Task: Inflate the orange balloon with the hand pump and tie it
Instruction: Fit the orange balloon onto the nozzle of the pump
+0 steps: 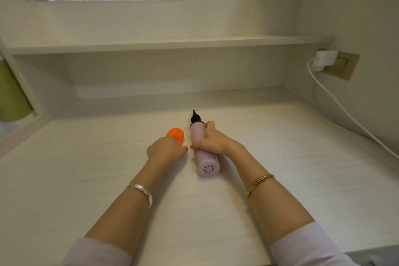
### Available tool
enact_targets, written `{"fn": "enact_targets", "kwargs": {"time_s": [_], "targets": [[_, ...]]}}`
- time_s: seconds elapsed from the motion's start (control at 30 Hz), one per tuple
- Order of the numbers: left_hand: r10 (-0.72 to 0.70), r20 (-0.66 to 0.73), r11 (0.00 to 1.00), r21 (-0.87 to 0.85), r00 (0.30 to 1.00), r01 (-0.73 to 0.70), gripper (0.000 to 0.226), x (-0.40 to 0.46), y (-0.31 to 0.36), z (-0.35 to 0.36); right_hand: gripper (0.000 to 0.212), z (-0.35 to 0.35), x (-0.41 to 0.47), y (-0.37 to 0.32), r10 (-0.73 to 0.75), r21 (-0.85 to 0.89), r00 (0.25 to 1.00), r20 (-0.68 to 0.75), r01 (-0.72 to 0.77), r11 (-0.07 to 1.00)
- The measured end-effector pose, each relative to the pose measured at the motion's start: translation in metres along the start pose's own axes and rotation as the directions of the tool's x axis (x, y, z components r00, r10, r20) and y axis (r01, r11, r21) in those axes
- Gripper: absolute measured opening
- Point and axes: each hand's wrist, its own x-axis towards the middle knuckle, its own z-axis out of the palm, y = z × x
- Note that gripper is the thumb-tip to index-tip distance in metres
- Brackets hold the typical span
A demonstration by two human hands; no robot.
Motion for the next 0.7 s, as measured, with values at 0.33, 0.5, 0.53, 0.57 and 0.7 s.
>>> {"fn": "enact_targets", "kwargs": {"time_s": [0.33,0.5,0.53,0.57,0.7], "targets": [[-0.039,0.024,0.957,-0.286,0.999,0.044,0.035,-0.003,-0.003,-0.003,0.068,0.000,-0.005,-0.003,0.009,0.075,0.999,-0.042,-0.006,0.997],[-0.076,0.016,0.829,-0.555,0.997,0.072,0.044,-0.005,-0.006,-0.010,0.060,-0.004,-0.009,-0.005,-0.006,0.138,0.999,-0.044,0.012,0.990],[-0.080,0.019,0.795,-0.602,0.997,0.075,0.041,-0.005,-0.006,-0.013,0.059,-0.006,-0.011,-0.006,-0.014,0.151,0.999,-0.045,0.021,0.988],[-0.085,0.023,0.753,-0.653,0.996,0.079,0.036,-0.006,-0.006,-0.015,0.057,-0.007,-0.012,-0.007,-0.021,0.166,0.999,-0.045,0.028,0.986],[-0.118,0.058,0.554,-0.824,0.991,0.114,0.027,-0.009,-0.006,-0.023,0.057,-0.013,-0.017,-0.010,-0.037,0.212,0.999,-0.028,0.043,0.976]]}}
